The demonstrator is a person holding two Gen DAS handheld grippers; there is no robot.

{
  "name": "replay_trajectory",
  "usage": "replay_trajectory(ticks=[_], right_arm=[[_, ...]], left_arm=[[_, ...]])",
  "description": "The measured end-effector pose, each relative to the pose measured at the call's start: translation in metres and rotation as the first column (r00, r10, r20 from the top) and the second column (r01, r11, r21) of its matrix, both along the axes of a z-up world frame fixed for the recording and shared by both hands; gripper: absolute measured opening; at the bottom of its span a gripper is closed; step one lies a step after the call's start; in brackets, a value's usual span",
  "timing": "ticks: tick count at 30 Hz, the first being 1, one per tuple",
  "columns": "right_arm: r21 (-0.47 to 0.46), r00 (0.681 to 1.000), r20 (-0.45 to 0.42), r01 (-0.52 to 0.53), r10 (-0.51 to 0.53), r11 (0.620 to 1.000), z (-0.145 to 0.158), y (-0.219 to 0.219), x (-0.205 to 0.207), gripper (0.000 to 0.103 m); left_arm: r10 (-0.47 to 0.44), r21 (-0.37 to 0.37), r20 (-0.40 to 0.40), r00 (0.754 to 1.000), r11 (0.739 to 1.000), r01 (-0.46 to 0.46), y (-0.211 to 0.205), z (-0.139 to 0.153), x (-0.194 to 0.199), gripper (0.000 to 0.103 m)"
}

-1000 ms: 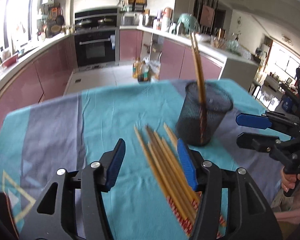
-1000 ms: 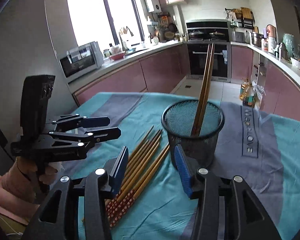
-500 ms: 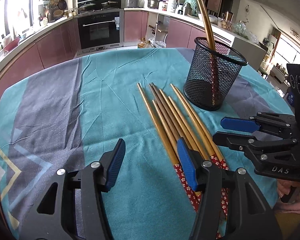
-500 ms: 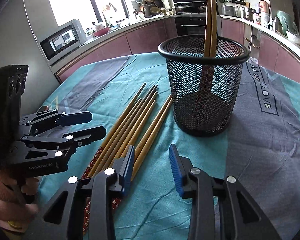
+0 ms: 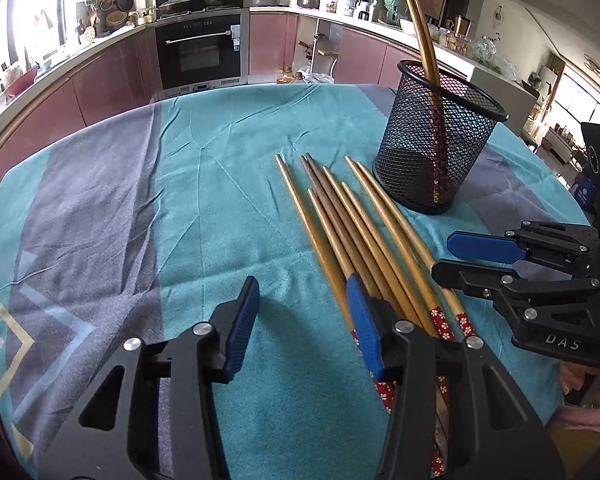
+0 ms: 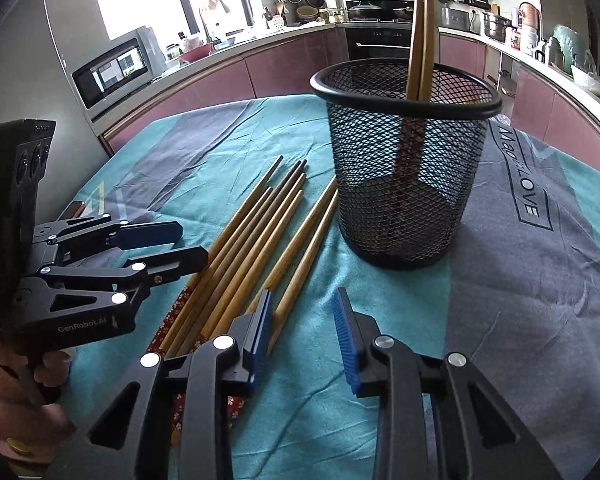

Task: Organize utensils
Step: 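Open both tools and withdraw them from the chopsticks in the cup, then grasp another chopstick with the right tool while the left tool grasps one too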

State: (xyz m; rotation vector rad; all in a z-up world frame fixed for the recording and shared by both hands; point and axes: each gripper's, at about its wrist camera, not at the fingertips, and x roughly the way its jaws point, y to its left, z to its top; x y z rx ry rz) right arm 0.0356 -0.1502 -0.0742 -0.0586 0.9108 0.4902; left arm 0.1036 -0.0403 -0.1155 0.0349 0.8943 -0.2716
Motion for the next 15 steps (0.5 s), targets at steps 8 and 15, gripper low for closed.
replay_trajectory(ticks=[8, 15], right_arm=[[-0.018, 1.0, -0.003, 0.02, -0.02, 1.0, -0.001, -0.005, 0.002, 0.027], [-0.02, 1.0, 0.002, 0.023, -0.023, 1.0, -0.003, 0.003, 0.008, 0.027]], left_arm=[[0.022, 0.019, -0.009, 1.0, 1.0, -0.022, 0.003, -0.004, 0.002, 0.035], [0.026, -0.009, -0.01, 1.0, 1.0, -0.026, 0.005, 0.0, 0.006, 0.043]])
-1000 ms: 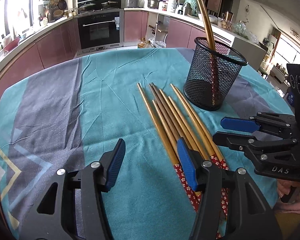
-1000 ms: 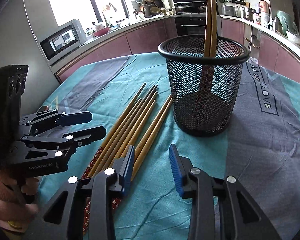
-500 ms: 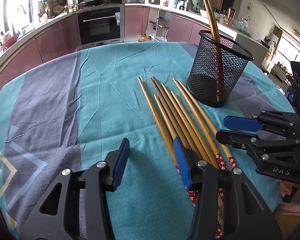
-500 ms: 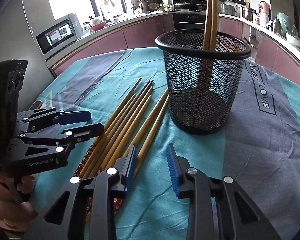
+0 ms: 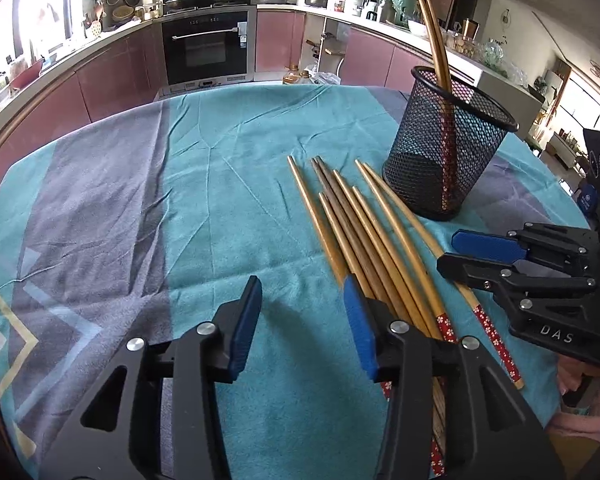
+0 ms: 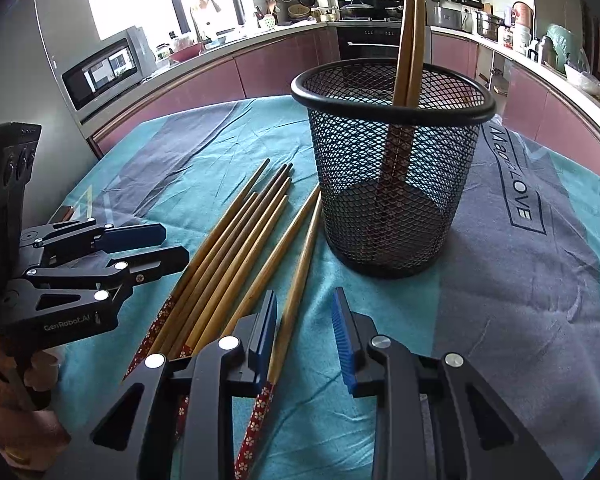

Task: Organize utensils
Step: 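Grasp another chopstick with the right tool while the left tool grasps one too, then lower chopstick into mesh cup with right tool while left tool does likewise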

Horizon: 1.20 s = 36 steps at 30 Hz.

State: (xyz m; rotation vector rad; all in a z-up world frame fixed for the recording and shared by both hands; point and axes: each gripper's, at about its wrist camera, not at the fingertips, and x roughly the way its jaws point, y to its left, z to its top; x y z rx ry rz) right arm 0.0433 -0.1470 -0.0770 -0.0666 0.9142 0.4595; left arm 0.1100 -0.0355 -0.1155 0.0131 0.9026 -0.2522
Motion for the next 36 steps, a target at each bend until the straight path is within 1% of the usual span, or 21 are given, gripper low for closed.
replay_trajectory(ticks=[2, 8, 11, 15, 17, 18, 19, 21, 24, 26, 31, 36], right_arm=[[-0.002, 1.0, 0.0, -0.001, 0.001, 1.0, 0.0, 0.0, 0.001, 0.027], [-0.009, 1.0, 0.004, -0.001, 0.001, 1.0, -0.001, 0.0, 0.001, 0.026], [-0.012, 1.0, 0.004, 0.0, 0.0, 1.0, -0.001, 0.002, 0.003, 0.025], [-0.015, 1.0, 0.007, 0.0, 0.0, 1.0, -0.002, 0.003, 0.007, 0.019], [-0.005, 1.0, 0.001, -0.001, 0.001, 1.0, -0.002, 0.002, 0.009, 0.015], [0.001, 1.0, -0.001, -0.003, 0.003, 1.0, -0.002, 0.001, 0.009, 0.011], [0.011, 1.0, -0.007, -0.007, 0.007, 1.0, -0.002, 0.001, 0.009, 0.009], [0.018, 1.0, -0.009, -0.004, 0.004, 1.0, -0.003, 0.001, 0.009, 0.008], [0.044, 1.0, -0.018, 0.004, -0.003, 0.999, -0.003, -0.003, 0.009, 0.007], [0.068, 1.0, -0.026, 0.011, -0.009, 0.998, -0.002, -0.008, 0.009, 0.006], [0.088, 1.0, -0.01, 0.008, -0.007, 0.996, 0.005, -0.014, 0.005, 0.006], [0.127, 1.0, 0.019, -0.024, 0.021, 0.992, 0.018, -0.016, -0.003, 0.006]], left_arm=[[-0.006, -0.012, 0.001, 1.0, 1.0, 0.006, 0.0, 0.002, 0.002, 0.044], [-0.024, 0.009, -0.011, 1.0, 1.0, 0.024, -0.009, -0.005, 0.011, 0.044], [-0.021, 0.026, -0.01, 1.0, 0.999, 0.021, -0.011, -0.006, 0.015, 0.04], [-0.007, 0.036, -0.016, 1.0, 0.999, 0.008, -0.009, -0.007, 0.019, 0.029], [-0.001, 0.033, -0.021, 1.0, 0.999, 0.002, -0.007, -0.007, 0.021, 0.024], [0.002, 0.03, -0.024, 1.0, 1.0, -0.001, -0.006, -0.007, 0.022, 0.021], [0.006, 0.023, -0.028, 1.0, 1.0, -0.006, -0.005, -0.007, 0.023, 0.02], [0.013, 0.008, -0.034, 0.999, 1.0, -0.013, -0.004, -0.007, 0.026, 0.014], [0.027, -0.015, -0.039, 0.999, 1.0, -0.028, -0.002, -0.007, 0.027, 0.009], [0.034, -0.025, -0.041, 0.999, 0.999, -0.035, -0.001, -0.008, 0.026, 0.008], [0.037, -0.041, -0.034, 0.999, 0.998, -0.039, 0.002, -0.006, 0.021, 0.008], [0.019, -0.091, -0.011, 1.0, 0.996, -0.02, 0.007, 0.009, 0.01, 0.008]])
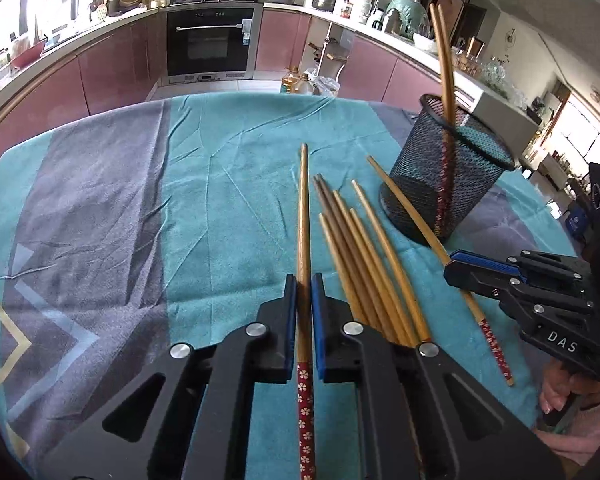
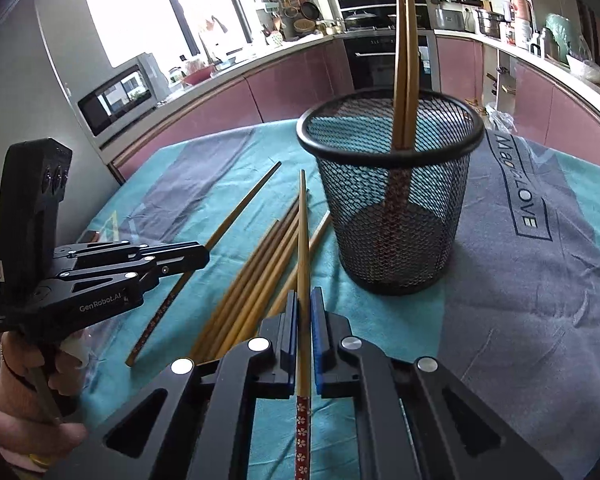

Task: Organize utensils
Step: 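Lower chopstick into mesh cup with right tool while left tool does likewise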

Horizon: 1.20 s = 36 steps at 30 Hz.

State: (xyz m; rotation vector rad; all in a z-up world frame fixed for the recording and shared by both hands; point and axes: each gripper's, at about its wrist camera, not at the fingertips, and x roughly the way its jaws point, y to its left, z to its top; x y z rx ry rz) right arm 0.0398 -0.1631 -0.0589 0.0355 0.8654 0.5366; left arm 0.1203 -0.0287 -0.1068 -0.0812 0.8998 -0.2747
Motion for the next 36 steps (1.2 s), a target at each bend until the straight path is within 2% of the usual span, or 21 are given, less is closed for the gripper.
replay_trajectory(ticks=[8, 16, 26, 36], right_arm=[[0.078, 0.996, 0.076, -0.042, 0.037, 0.996, 0.033, -0.01, -0.016, 0.006], [0.14, 0.991, 0.134, -0.045, 0.026, 0.989, 0.06, -0.026, -0.023, 0.006], [0.171, 0.973, 0.23, -0.031, -0.01, 0.985, 0.094, -0.045, -0.016, 0.006], [0.163, 0.936, 0.348, -0.012, -0.046, 0.987, 0.141, -0.06, 0.002, 0.006]], left_arm=[[-0.079, -0.115, 0.076, 0.994, 0.989, 0.087, -0.001, 0.041, -0.018, 0.008], [-0.148, -0.163, 0.158, 0.976, 0.971, 0.173, -0.009, 0.08, -0.036, 0.008], [-0.159, -0.186, 0.274, 0.948, 0.959, 0.215, -0.018, 0.127, -0.033, 0.008], [-0.166, -0.173, 0.369, 0.915, 0.955, 0.243, -0.039, 0.173, -0.013, 0.008]])
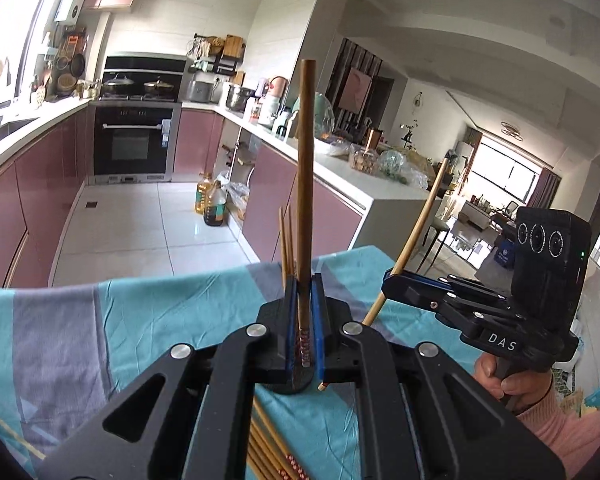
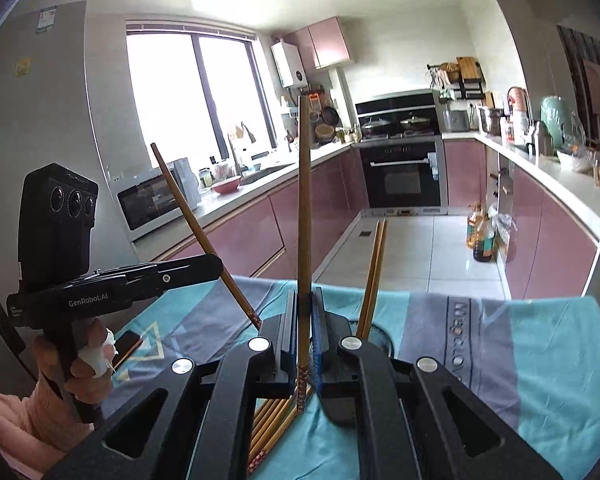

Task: Organize utensils
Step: 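Lower chopstick into mesh cup with right tool while left tool does likewise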

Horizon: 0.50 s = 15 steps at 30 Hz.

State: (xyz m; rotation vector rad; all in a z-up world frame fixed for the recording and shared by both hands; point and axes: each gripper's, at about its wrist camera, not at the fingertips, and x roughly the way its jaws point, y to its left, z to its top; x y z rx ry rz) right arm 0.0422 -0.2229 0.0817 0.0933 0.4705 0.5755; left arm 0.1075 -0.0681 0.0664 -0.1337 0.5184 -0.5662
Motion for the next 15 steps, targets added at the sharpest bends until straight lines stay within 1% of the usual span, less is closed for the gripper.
replay_trajectory(ticks=[3, 6, 9, 15], right_arm=[[0.004, 1.0, 0.024, 0.016, -0.016, 1.0, 0.01, -0.005, 0.008, 0.006], [-0.002, 0.999, 0.036, 0.028, -0.028, 1.0, 0.013, -0.007, 0.018, 0.006], [-0.018, 0.999, 0.023, 0.04, -0.039, 0.999, 0.008, -0.007, 0.031, 0.006], [-0.072, 0.999, -0.034, 0.04, -0.043, 0.997, -0.011, 0.0, 0.05, 0.006]], left_arm=[[-0.002, 0.01, 0.018, 1.0, 1.0, 0.002, -0.008, 0.01, 0.007, 0.008], [-0.006, 0.034, 0.016, 1.0, 0.999, 0.006, -0.017, 0.012, 0.013, 0.008], [-0.006, 0.07, -0.006, 1.0, 0.998, 0.006, -0.026, 0.006, 0.018, 0.008], [-0.023, 0.159, -0.085, 0.996, 0.987, 0.036, -0.044, -0.022, 0.029, 0.008]])
